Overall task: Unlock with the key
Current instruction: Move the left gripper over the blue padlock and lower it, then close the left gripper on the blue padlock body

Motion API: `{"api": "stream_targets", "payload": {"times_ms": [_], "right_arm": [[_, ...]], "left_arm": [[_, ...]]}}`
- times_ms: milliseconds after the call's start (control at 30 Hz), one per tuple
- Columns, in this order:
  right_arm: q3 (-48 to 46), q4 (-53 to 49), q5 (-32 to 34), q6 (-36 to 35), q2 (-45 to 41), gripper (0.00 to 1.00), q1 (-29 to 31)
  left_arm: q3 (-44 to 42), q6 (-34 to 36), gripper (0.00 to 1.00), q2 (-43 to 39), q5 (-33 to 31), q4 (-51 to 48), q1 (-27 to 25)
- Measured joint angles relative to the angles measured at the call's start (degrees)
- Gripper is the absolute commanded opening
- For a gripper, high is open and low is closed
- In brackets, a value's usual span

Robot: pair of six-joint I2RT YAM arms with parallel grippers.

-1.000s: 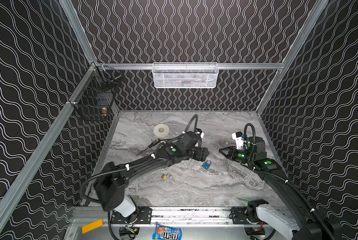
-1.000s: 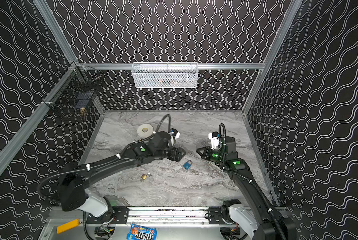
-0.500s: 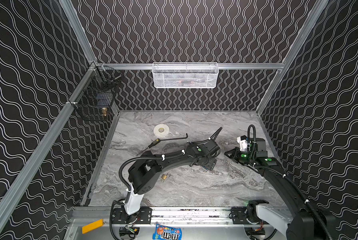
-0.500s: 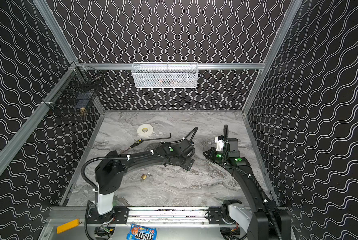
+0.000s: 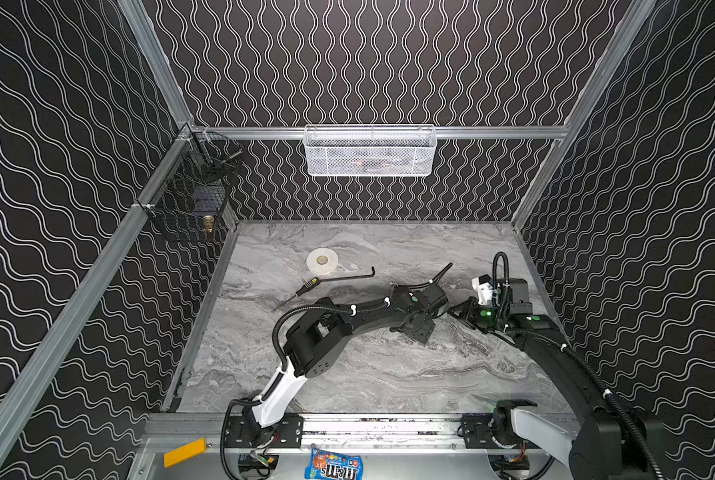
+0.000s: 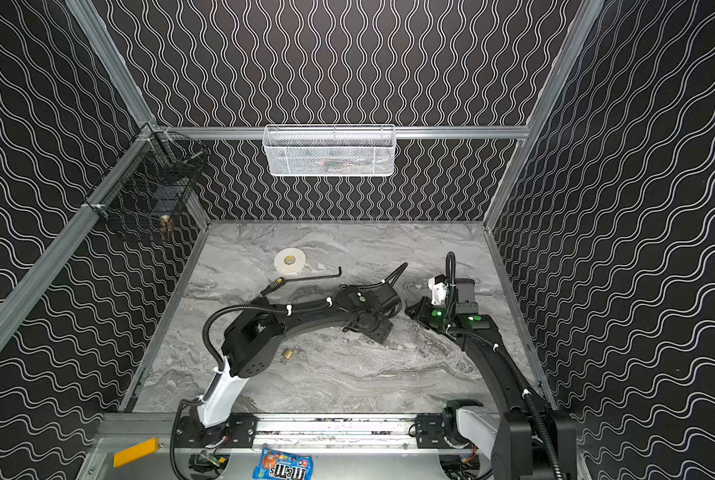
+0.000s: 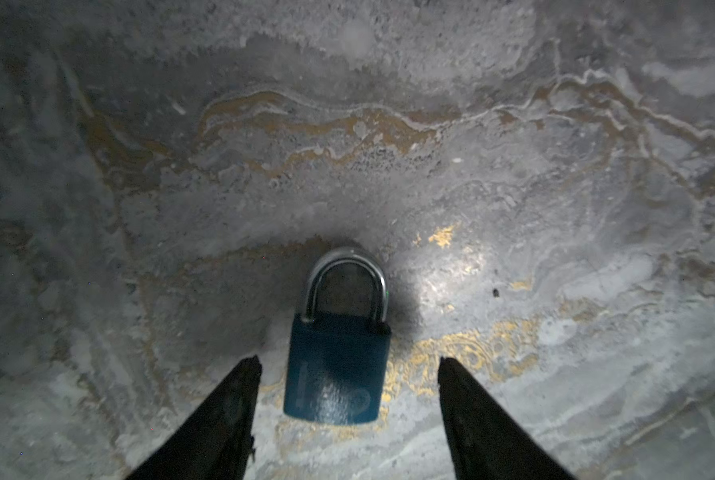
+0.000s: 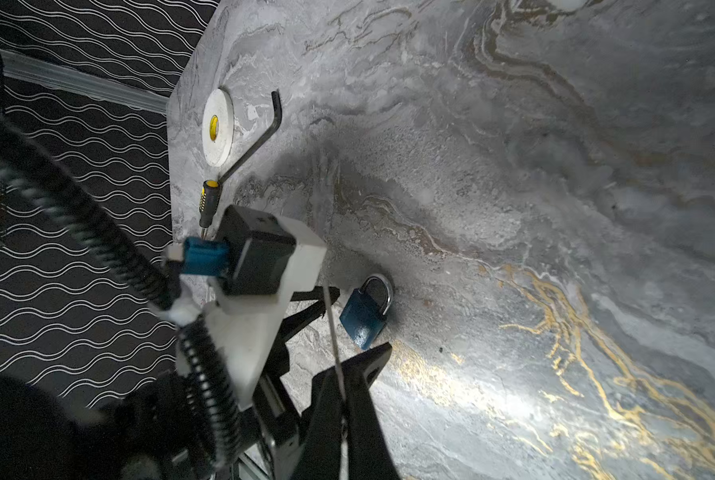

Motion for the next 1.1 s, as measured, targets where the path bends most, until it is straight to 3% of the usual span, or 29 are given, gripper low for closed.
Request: {"api": "stream_targets", "payload": {"times_ms": [867,967,1100], "right_arm": [[-0.98,1.62,-2.97,-0.39,2.14,0.00,-1.14],[-0.98,1.75,-3.32,-0.39,2.21,0.00,-1.18],[-0.98,1.95,-3.58,-0.39,2.10,0.00,-1.22]], "left_arm": [[2.32,-3.17,0.51,2.64,-2.64,-3.17,-0.63],[2.86,-3.13,0.44,2.95,-2.75,-3.56,-0.79],[3.19,-3.10,0.42,3.17,-3.13,-3.76,-0.98]]}}
